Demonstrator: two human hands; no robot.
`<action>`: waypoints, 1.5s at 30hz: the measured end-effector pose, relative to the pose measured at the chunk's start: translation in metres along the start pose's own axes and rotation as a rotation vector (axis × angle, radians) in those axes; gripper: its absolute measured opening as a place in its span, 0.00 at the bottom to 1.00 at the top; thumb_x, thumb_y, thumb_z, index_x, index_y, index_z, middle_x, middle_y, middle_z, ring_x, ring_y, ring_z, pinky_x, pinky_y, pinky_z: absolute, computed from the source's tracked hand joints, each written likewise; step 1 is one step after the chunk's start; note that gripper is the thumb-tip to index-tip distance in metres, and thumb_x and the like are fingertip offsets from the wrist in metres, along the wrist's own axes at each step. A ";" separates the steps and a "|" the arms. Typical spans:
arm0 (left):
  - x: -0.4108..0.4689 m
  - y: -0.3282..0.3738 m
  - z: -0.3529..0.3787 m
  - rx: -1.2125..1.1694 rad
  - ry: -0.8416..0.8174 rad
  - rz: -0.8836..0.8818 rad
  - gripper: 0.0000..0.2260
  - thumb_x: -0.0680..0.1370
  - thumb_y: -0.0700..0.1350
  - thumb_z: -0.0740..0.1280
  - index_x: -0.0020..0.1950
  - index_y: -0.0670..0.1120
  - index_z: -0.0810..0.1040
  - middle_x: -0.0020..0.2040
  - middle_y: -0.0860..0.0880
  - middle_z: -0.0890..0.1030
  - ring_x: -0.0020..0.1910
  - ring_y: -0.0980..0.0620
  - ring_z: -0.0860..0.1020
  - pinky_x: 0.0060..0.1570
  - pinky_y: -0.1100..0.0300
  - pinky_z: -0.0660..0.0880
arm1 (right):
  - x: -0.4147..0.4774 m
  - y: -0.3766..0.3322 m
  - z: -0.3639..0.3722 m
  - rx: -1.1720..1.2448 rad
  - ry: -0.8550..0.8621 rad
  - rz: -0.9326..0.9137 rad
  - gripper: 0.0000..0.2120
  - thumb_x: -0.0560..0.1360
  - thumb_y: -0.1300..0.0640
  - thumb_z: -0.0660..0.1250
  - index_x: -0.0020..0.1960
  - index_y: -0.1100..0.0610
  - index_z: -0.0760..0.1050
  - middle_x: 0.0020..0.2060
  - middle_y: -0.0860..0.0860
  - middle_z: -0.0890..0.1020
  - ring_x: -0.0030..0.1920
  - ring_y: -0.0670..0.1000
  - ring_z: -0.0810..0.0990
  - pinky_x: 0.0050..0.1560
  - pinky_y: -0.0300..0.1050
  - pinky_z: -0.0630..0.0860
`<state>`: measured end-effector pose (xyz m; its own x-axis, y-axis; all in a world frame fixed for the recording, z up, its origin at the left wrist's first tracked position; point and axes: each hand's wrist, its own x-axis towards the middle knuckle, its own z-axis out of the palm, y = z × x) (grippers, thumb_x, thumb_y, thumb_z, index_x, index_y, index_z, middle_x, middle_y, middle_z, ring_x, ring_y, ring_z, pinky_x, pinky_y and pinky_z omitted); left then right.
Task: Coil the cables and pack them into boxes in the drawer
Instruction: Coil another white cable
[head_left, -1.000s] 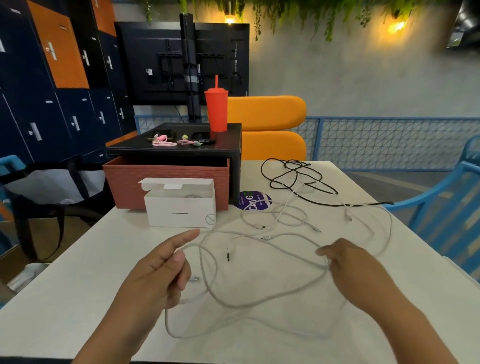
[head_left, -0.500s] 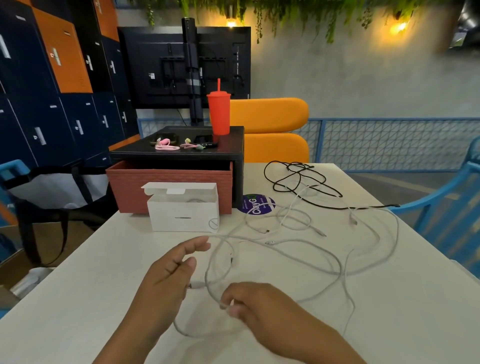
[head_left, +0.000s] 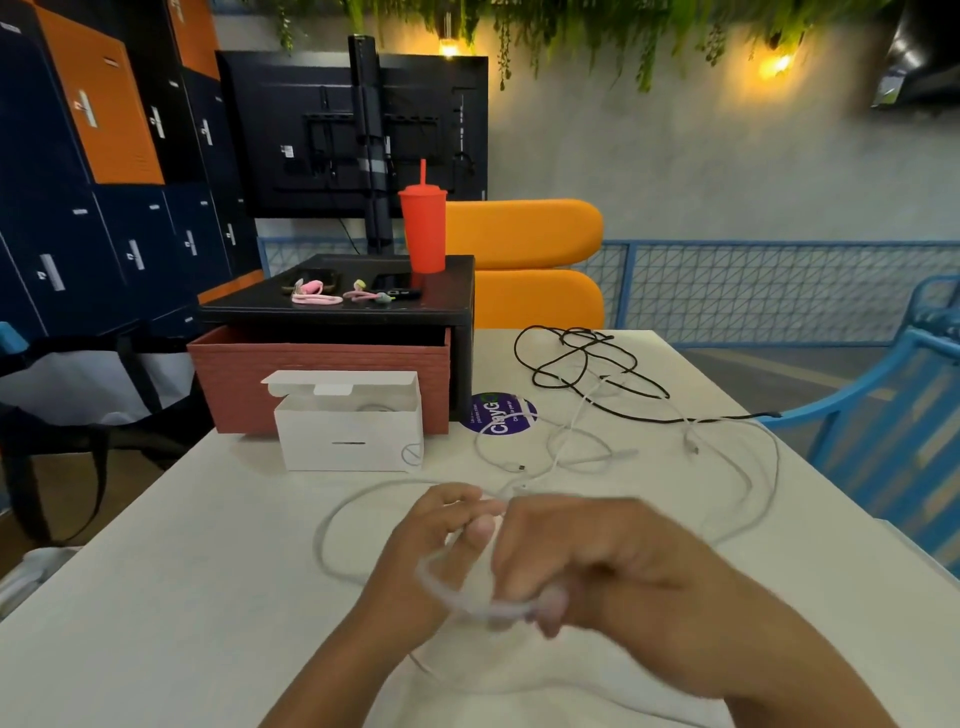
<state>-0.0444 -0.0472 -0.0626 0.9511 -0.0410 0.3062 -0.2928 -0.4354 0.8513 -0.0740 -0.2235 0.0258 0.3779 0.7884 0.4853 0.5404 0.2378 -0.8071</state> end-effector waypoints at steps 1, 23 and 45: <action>0.003 -0.003 0.001 0.002 0.033 -0.009 0.13 0.76 0.47 0.67 0.43 0.68 0.78 0.55 0.52 0.78 0.57 0.58 0.76 0.58 0.58 0.73 | -0.003 -0.001 -0.006 0.078 0.045 -0.077 0.10 0.74 0.63 0.64 0.41 0.50 0.79 0.41 0.37 0.79 0.39 0.41 0.75 0.40 0.33 0.70; 0.078 0.039 -0.045 -0.011 0.335 0.062 0.13 0.82 0.48 0.54 0.51 0.48 0.78 0.43 0.50 0.81 0.44 0.55 0.79 0.49 0.61 0.73 | -0.070 0.074 -0.096 -1.286 0.695 0.423 0.10 0.70 0.70 0.68 0.42 0.57 0.82 0.36 0.53 0.82 0.36 0.60 0.75 0.39 0.48 0.71; 0.086 0.089 -0.041 -0.118 0.322 -0.284 0.09 0.79 0.45 0.62 0.40 0.49 0.78 0.32 0.55 0.73 0.32 0.59 0.72 0.31 0.63 0.70 | 0.049 0.041 -0.032 -0.353 0.459 0.557 0.34 0.70 0.42 0.68 0.72 0.45 0.59 0.51 0.40 0.78 0.50 0.38 0.76 0.49 0.31 0.70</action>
<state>0.0072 -0.0526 0.0571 0.9217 0.3561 0.1540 -0.0510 -0.2825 0.9579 -0.0095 -0.1931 0.0277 0.8918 0.4084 0.1948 0.3587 -0.3757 -0.8545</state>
